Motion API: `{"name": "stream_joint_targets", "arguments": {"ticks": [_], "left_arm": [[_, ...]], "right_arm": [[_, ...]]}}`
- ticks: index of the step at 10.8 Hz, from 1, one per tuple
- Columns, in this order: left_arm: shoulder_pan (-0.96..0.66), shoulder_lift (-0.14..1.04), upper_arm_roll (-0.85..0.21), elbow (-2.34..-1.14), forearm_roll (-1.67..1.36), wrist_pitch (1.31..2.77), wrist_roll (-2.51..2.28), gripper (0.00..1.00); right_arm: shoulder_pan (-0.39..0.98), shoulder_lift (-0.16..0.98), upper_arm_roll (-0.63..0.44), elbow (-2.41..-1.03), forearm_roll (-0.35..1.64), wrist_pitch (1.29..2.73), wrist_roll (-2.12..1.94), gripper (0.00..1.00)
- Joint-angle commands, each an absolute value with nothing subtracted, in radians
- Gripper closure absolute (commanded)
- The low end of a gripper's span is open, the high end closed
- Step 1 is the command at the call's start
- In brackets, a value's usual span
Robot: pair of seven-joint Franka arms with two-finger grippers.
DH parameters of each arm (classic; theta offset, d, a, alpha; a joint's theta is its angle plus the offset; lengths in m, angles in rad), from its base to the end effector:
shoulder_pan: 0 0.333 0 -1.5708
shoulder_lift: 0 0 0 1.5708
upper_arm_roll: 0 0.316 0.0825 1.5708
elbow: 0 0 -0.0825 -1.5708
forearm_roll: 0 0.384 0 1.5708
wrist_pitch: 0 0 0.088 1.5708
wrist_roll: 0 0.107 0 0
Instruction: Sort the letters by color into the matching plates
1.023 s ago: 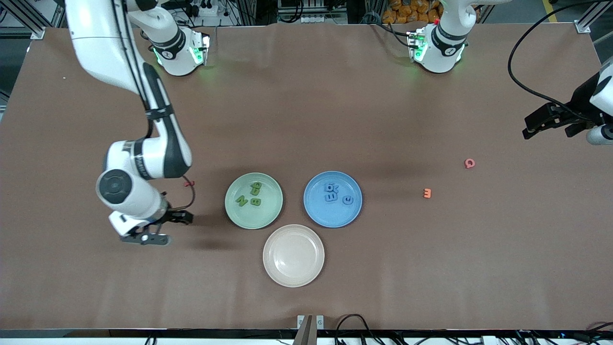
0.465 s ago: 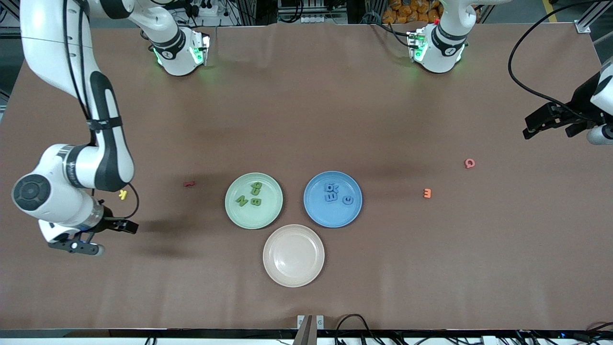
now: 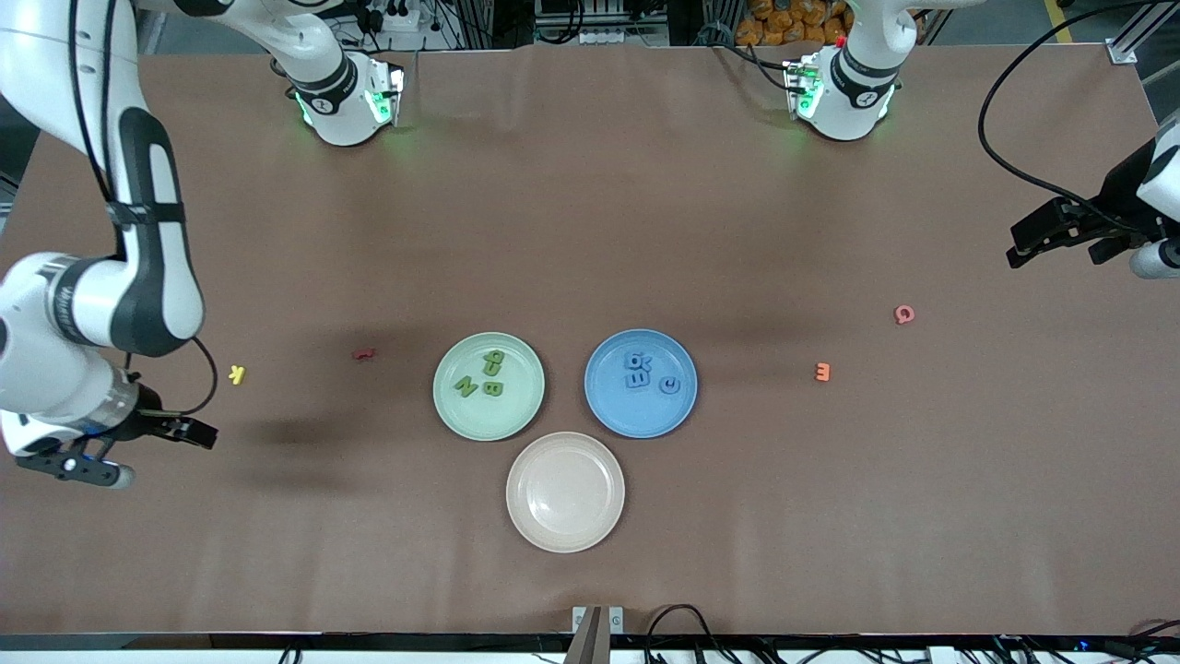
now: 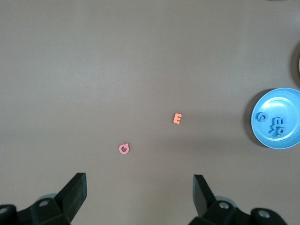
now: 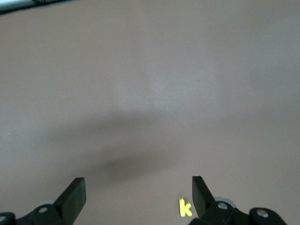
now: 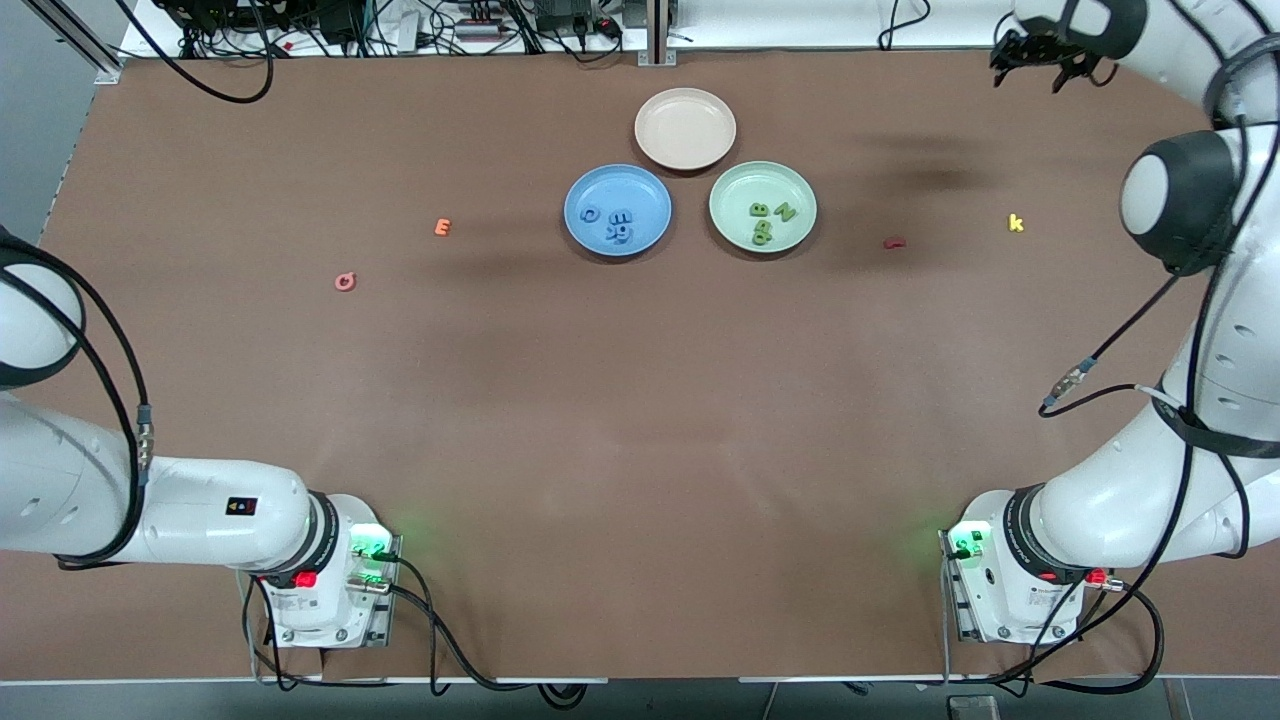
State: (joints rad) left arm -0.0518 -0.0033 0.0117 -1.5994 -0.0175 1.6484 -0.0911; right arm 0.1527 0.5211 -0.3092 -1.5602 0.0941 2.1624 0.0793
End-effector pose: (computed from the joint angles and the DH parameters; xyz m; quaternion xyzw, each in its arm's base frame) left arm 0.5604 -0.0242 0.6198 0.9993 0.0259 0.0255 0.0104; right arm 0.6963 -0.0736 0.3645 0.9910 -0.1182 0.0518 0.0366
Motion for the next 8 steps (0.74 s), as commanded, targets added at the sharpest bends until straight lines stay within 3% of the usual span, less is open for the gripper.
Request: {"name": "stream_joint_targets", "arguments": {"ticks": [1,8], "left_arm": [[-0.048,0.003,0.015,-1.583,-0.043,1.647,-0.063,0.00],[-0.046,0.005,0.017,-1.583,-0.046,1.647,-0.063,0.00]], "right_arm": [[0.121,0.395,-0.296,-1.577,0.077,2.041,0.083,0.00],[0.124,0.169,-0.301,-1.568,0.077,1.740,0.094,0.00]]}}
